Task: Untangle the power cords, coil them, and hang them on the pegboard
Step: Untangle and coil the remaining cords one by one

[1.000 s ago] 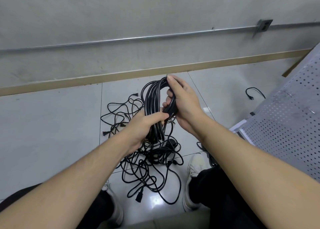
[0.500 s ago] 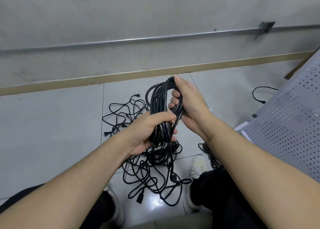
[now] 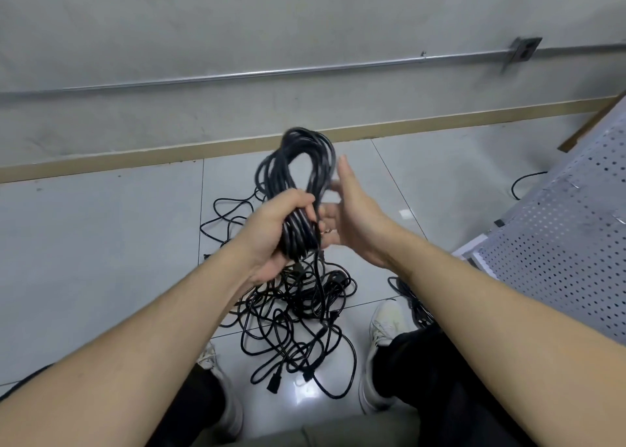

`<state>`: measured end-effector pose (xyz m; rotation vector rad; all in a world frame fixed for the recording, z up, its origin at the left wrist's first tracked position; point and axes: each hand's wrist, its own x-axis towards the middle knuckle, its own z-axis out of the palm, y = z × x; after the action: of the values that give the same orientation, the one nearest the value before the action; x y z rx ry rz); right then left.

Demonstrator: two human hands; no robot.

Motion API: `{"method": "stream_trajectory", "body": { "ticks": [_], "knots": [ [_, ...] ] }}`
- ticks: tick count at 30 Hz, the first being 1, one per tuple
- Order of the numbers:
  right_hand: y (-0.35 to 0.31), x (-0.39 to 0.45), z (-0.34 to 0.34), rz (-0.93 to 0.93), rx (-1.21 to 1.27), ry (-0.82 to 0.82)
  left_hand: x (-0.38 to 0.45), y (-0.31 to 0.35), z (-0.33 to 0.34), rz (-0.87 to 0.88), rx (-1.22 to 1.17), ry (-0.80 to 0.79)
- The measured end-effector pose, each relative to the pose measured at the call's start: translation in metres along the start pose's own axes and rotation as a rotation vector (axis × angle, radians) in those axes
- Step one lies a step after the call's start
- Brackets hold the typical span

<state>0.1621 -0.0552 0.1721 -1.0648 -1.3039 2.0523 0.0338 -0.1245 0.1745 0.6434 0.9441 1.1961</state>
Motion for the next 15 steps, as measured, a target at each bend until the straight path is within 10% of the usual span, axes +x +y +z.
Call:
{"method": "stream_trajectory", "body": {
  "ticks": [6, 15],
  "knots": [
    [0.02, 0.001, 0.002, 0.094, -0.485, -0.295, 0.004, 0.021, -0.018, 0.168, -0.132, 0.249],
    [0.016, -0.003, -0.014, -0.028, -1.167, -0.221, 0.006, 0.033, -0.04, 0.243, 0.177, 0.749]
  ]
}}
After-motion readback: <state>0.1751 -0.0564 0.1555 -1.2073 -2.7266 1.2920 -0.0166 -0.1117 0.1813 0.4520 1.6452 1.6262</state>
